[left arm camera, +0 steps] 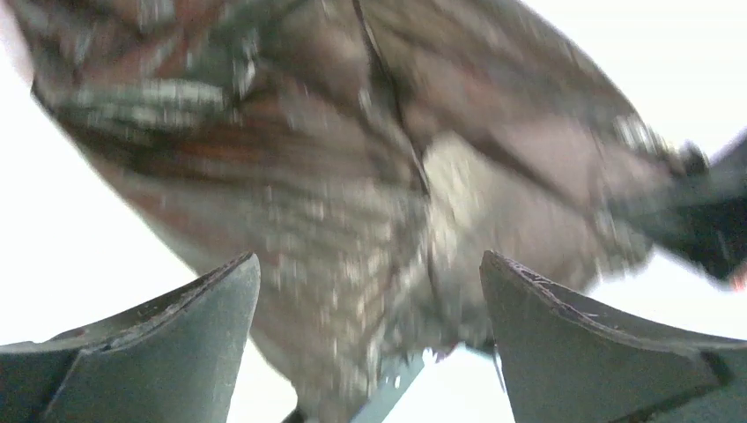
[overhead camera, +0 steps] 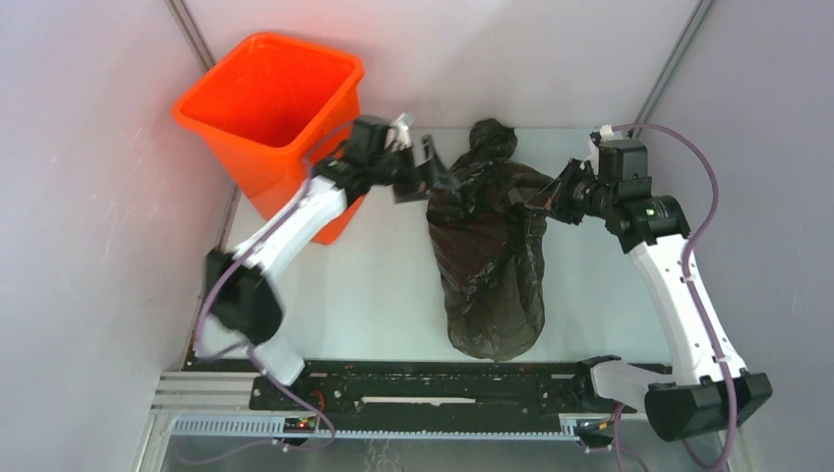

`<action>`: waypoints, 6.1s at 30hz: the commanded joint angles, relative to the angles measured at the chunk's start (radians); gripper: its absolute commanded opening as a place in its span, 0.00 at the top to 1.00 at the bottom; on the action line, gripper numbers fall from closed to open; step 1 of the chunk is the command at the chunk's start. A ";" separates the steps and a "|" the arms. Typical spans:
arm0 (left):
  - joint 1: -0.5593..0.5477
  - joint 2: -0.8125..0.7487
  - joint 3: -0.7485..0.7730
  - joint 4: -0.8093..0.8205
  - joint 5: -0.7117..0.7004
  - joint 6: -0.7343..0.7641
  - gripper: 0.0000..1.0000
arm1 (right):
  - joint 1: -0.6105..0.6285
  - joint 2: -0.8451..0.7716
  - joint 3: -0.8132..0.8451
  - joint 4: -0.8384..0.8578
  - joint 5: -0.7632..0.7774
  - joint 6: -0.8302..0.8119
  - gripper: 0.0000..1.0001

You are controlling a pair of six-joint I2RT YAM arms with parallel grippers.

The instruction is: Put the trash bags into the trash bin

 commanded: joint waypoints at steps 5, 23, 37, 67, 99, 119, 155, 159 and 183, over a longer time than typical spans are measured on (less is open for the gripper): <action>-0.085 -0.708 -0.521 -0.097 0.057 0.121 0.00 | -0.055 0.054 0.026 0.141 -0.117 0.066 1.00; -0.628 -0.503 -0.654 0.055 -0.443 0.027 0.00 | -0.055 0.001 0.068 0.095 -0.053 0.123 1.00; -0.566 -0.170 -0.635 0.084 -0.609 0.057 0.55 | -0.057 -0.131 -0.024 0.007 -0.018 0.103 1.00; -0.185 -0.782 -0.391 -0.126 -0.316 0.065 1.00 | -0.092 -0.432 -0.199 -0.133 -0.098 0.053 1.00; -0.183 -0.992 -0.361 -0.230 -0.346 0.036 1.00 | -0.038 -0.379 -0.011 -0.329 -0.036 -0.136 1.00; -0.135 -0.959 -0.107 -0.285 -0.337 -0.062 1.00 | 0.051 -0.362 0.167 -0.358 -0.096 -0.037 1.00; -0.364 -0.435 0.142 0.022 -0.172 -0.307 1.00 | 0.658 -0.168 0.196 0.181 0.255 0.073 0.09; -0.366 -0.420 0.142 0.027 -0.171 -0.330 1.00 | 0.718 -0.142 0.213 0.156 0.391 0.022 0.05; -0.366 -0.416 0.167 0.007 -0.184 -0.303 0.81 | 0.933 -0.086 0.210 0.208 0.830 0.005 0.75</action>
